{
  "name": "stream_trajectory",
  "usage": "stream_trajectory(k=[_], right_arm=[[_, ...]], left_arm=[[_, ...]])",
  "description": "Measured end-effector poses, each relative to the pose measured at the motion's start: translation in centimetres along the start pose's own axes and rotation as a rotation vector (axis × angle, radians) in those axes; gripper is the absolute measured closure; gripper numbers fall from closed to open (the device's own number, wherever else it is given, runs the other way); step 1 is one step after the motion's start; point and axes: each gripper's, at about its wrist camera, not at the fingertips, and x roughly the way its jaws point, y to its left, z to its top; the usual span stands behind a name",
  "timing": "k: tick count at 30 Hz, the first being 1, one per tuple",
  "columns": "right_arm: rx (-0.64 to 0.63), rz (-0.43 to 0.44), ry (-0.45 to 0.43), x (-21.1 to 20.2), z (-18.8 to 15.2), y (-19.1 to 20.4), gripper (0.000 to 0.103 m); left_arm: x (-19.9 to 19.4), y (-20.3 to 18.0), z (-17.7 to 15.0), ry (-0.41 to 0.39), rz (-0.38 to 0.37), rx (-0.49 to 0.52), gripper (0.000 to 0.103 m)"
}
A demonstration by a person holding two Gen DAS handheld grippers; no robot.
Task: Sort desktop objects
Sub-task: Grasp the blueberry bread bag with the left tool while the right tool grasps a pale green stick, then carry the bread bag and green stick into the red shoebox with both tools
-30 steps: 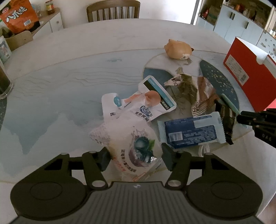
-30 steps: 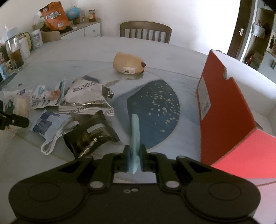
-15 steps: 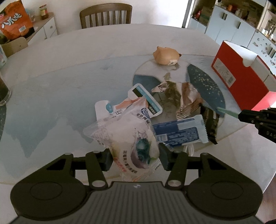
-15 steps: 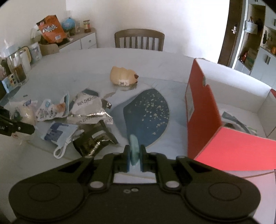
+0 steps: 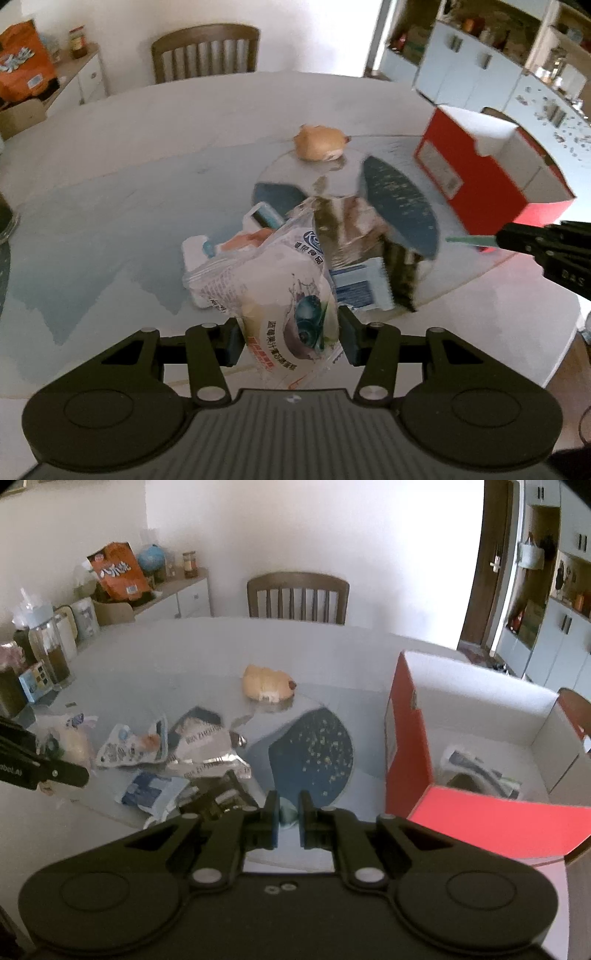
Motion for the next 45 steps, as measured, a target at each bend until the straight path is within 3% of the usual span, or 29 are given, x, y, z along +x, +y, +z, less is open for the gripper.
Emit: stream_trajectory(k=[10, 23, 31, 45], right_arm=[[0.028, -0.009, -0.068, -3.6, 1.3, -0.6, 0.094], [0.064, -0.055, -0.155, -8.1, 2.5, -2.5, 0.094], [0.066, -0.087, -0.189, -9.8, 3.1, -3.9, 0.094], [0.057, -0.124, -0.207, -9.9, 3.9, -8.9, 0.094]], left_arm=[[-2.4, -3.1, 1.0, 0.014, -0.060, 0.071, 0.054], [-5.2, -8.5, 4.4, -0.079, -0.103, 0.206, 0.054], [-5.0, -11.9, 6.6, -0.097, -0.132, 0.284, 0.054], [-1.6, -18.8, 10.1, -0.053, -0.191, 0.368, 0.054]])
